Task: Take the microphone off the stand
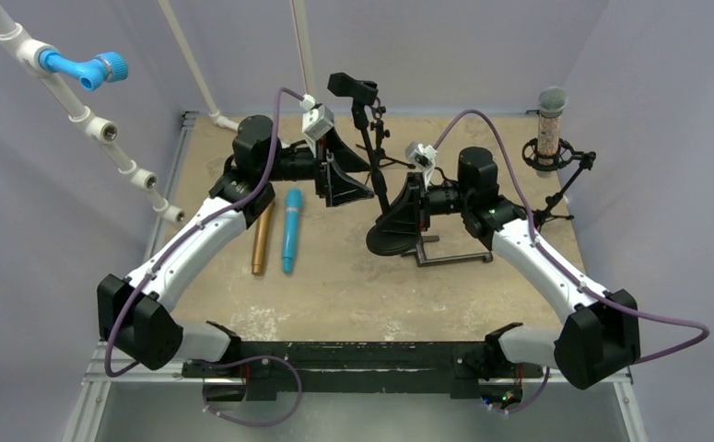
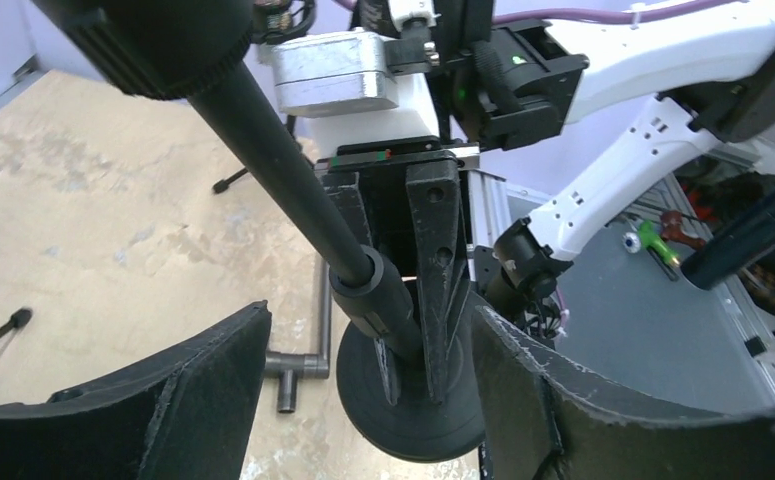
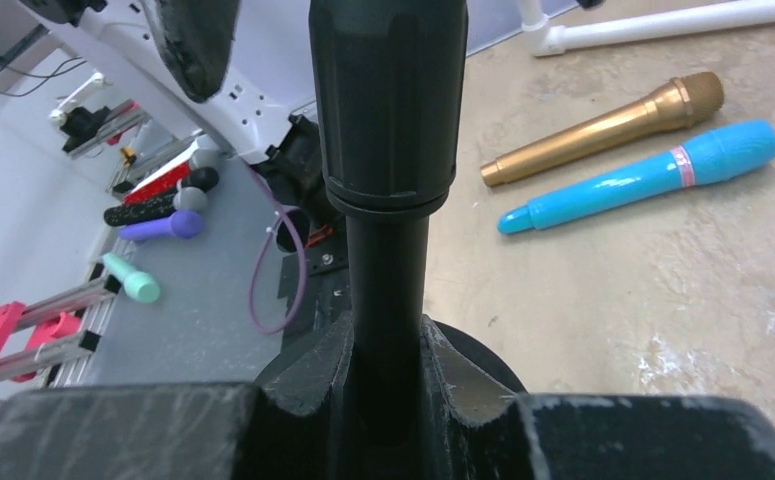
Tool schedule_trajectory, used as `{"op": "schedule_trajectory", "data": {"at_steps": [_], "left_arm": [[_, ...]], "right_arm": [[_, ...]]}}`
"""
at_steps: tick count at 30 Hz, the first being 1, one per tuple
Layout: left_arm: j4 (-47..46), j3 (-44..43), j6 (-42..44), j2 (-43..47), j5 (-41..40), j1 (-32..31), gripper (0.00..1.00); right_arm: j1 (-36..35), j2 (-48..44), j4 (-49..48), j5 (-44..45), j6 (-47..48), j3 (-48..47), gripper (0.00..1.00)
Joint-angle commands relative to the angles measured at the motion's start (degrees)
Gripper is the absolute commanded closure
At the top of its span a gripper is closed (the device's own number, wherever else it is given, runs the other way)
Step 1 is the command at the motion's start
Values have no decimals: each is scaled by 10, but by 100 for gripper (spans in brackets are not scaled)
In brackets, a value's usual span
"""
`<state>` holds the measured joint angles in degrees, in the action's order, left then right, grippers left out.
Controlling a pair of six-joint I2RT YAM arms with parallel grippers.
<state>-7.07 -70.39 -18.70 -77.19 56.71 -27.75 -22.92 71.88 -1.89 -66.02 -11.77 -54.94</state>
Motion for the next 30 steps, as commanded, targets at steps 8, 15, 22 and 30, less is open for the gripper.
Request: {"op": "schedule_trajectory", "data": {"at_steps": [8, 15, 22, 30], "left_arm": [[-138, 7, -69, -39, 72, -15, 45], [-147, 7, -90, -50, 48, -26, 66], [-65, -4, -86, -45, -35, -42, 97], [170, -73, -198, -38, -304, -55, 72]], "right_arm": [[0, -23, -61, -38, -14, 1, 100], [0, -24, -28, -5, 26, 8, 100], [0, -17, 17, 90, 64, -13, 100], [0, 2, 61, 182, 94, -33, 100]]}}
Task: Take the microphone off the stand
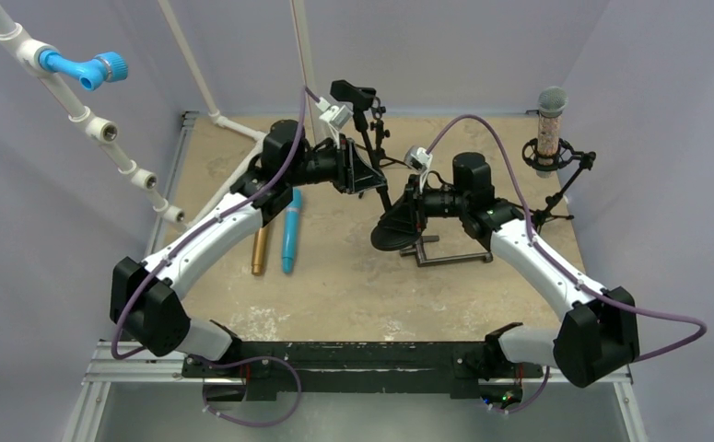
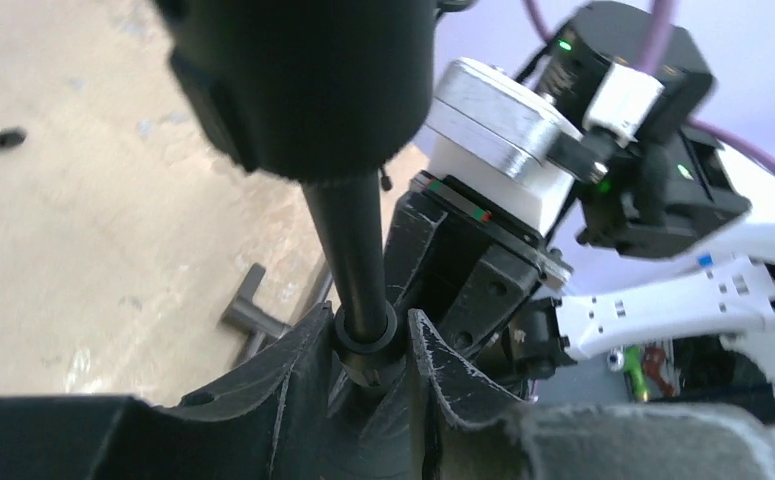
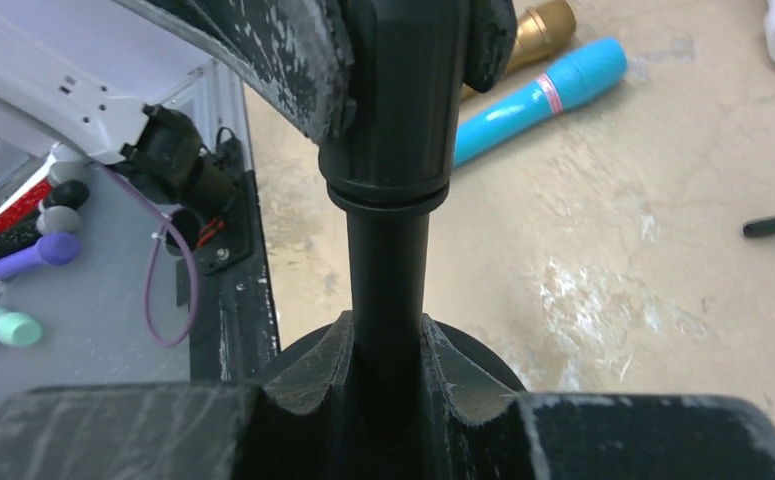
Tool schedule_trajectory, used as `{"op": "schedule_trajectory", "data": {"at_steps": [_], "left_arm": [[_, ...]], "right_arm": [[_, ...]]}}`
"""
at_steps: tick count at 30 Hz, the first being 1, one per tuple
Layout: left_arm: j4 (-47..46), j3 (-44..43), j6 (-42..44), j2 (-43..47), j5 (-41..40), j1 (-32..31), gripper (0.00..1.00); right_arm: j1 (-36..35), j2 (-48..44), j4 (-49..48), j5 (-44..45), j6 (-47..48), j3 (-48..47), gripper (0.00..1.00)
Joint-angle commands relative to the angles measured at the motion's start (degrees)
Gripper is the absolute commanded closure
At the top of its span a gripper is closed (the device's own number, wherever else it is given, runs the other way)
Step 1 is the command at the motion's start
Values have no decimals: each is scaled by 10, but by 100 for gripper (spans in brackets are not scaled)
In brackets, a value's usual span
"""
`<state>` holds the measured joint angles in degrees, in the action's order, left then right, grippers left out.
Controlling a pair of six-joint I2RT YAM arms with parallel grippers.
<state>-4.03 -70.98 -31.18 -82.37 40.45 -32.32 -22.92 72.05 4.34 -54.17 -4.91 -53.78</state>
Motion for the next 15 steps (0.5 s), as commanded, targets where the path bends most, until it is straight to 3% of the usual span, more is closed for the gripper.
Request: {"op": "schedule_trajectory", "data": {"at_steps": [1, 7, 10, 15], "left_arm": [[158, -82, -70, 8, -144, -10, 67], [131, -81, -49, 17, -113, -11, 20], [90, -47, -9, 37, -71, -5, 14], [54, -18, 52, 67, -20, 11, 12]], "right_arm": [[0, 3, 3, 69, 28, -46, 100], [0, 14, 18, 65, 41, -53, 100], [1, 16, 17, 51, 42, -55, 100], [2, 15, -7, -7, 14, -50, 100]]}}
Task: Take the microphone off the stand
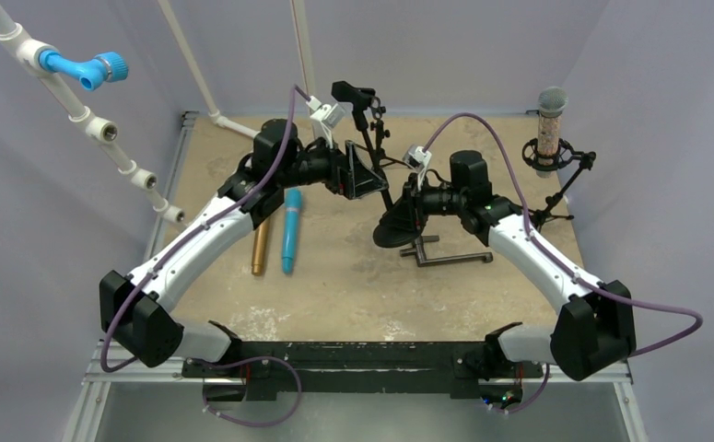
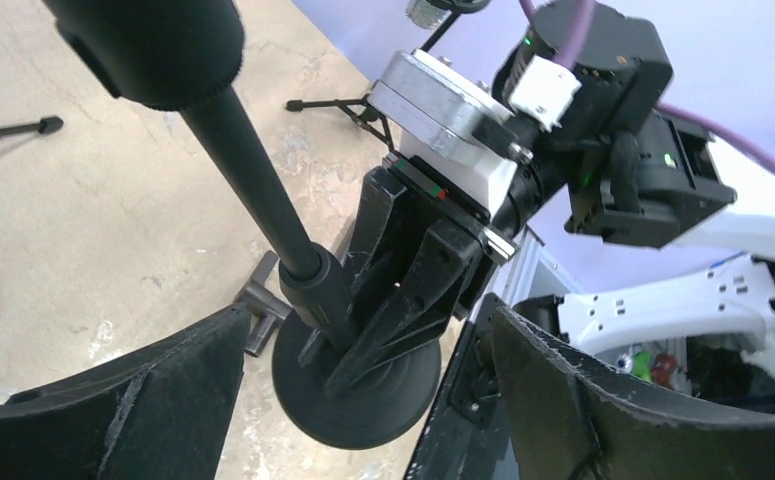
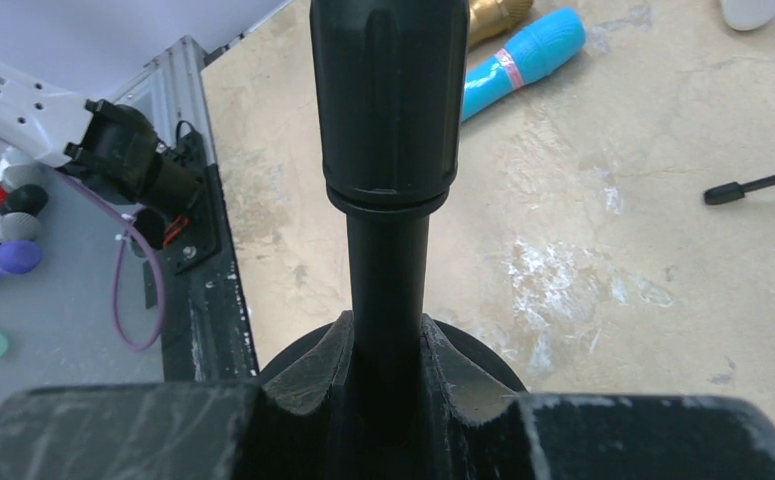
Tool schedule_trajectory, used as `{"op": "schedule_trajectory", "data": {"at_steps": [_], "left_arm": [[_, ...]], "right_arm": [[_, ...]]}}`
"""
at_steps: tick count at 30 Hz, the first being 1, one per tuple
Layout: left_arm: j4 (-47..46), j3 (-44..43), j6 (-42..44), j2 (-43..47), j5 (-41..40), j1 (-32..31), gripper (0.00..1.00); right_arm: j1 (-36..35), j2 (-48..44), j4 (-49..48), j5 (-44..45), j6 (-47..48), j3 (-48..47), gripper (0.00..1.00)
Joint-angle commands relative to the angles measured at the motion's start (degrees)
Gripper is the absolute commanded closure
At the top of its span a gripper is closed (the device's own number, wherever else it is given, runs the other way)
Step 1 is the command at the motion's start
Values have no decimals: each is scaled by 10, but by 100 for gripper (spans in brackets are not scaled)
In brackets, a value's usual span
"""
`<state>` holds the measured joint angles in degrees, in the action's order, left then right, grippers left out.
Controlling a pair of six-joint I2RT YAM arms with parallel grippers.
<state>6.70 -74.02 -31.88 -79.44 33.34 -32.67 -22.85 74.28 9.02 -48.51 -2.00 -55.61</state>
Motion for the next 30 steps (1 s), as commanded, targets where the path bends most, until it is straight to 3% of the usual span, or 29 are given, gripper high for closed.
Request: {"op": "schedule_trajectory", "data": {"at_steps": [1, 10, 22, 27, 30], "left_arm": [[-58, 15, 66, 43, 59, 22, 12], [-193, 40, 36, 51, 151, 109, 17], [-360, 12, -40, 21, 222, 114, 19], [-398, -15, -95, -15, 219, 114, 25], [-437, -24, -144, -39, 215, 114, 34]], "right_arm": [[1, -9, -64, -80, -22, -30, 100], [4, -33, -73, -179, -19, -9, 100], [4, -38, -75, -206, -9, 12, 100], [4, -39, -78, -205, -9, 15, 100], [3, -41, -81, -204, -9, 17, 100]]}}
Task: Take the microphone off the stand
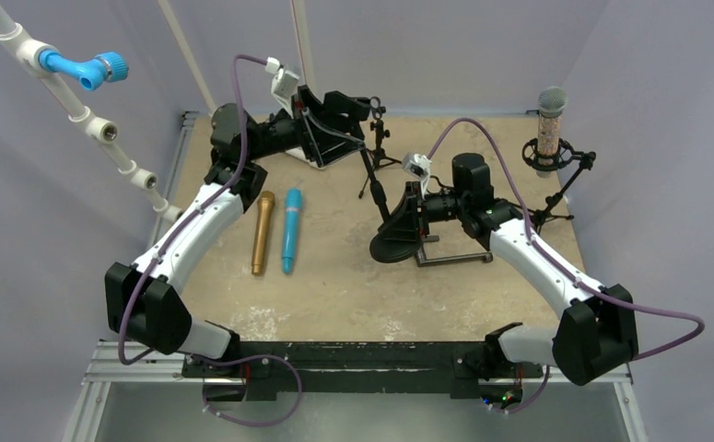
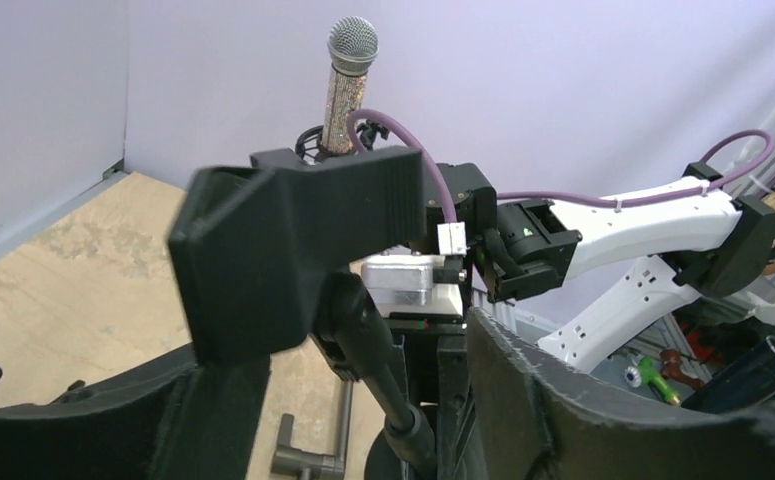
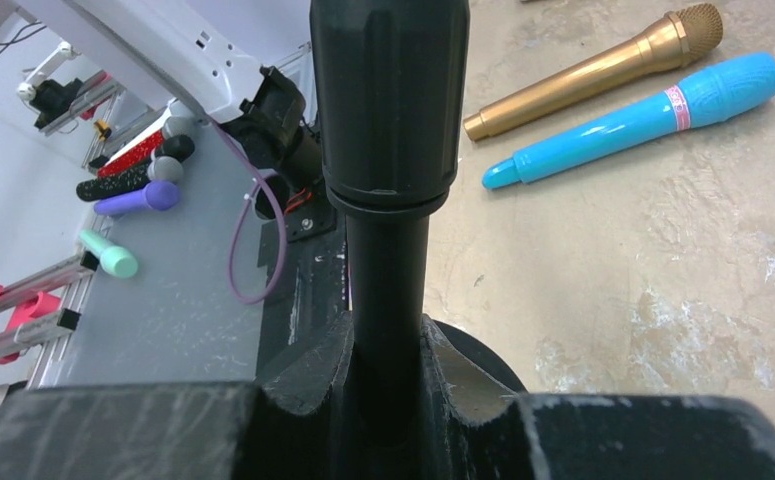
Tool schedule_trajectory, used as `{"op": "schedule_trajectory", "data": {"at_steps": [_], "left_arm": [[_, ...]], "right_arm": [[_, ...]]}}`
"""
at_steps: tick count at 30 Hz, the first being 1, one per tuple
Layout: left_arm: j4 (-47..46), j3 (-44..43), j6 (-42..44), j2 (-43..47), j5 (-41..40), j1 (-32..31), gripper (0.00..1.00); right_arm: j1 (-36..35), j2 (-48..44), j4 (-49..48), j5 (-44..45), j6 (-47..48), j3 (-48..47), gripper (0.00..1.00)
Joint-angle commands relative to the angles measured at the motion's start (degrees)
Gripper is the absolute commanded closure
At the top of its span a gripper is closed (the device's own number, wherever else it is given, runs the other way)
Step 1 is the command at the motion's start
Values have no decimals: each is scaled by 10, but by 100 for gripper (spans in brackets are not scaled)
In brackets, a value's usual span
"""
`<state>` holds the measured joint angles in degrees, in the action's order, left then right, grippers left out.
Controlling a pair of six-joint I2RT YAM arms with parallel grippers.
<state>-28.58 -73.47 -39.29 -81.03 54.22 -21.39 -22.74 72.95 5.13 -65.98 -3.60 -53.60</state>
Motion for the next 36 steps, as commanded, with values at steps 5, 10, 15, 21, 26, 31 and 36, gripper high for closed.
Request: {"op": "schedule_trajectory", "data": {"at_steps": [5, 10, 15, 21, 26, 31, 36], "left_arm": [[-150, -41, -140, -59, 3, 1, 60], [-150, -35, -145, -66, 5, 1, 97], [-129, 12, -119, -51, 4, -14, 100], [-80, 54, -63, -41, 2, -46, 100], [-73, 78, -44, -39, -3, -65, 100], [-52, 97, -10, -32, -7, -84, 99], [-38, 105, 8, -21, -9, -87, 55]], "right_arm": [[3, -34, -40, -25, 11, 5, 100], [2, -35, -39, -18, 13, 2, 100], [2, -29, -39, 4, 5, -11, 100], [3, -30, -37, 5, -1, -23, 100], [6, -34, -37, 6, -1, -24, 100], [9, -36, -37, 7, -1, -27, 100], [13, -39, -36, 12, 2, -25, 100]]}}
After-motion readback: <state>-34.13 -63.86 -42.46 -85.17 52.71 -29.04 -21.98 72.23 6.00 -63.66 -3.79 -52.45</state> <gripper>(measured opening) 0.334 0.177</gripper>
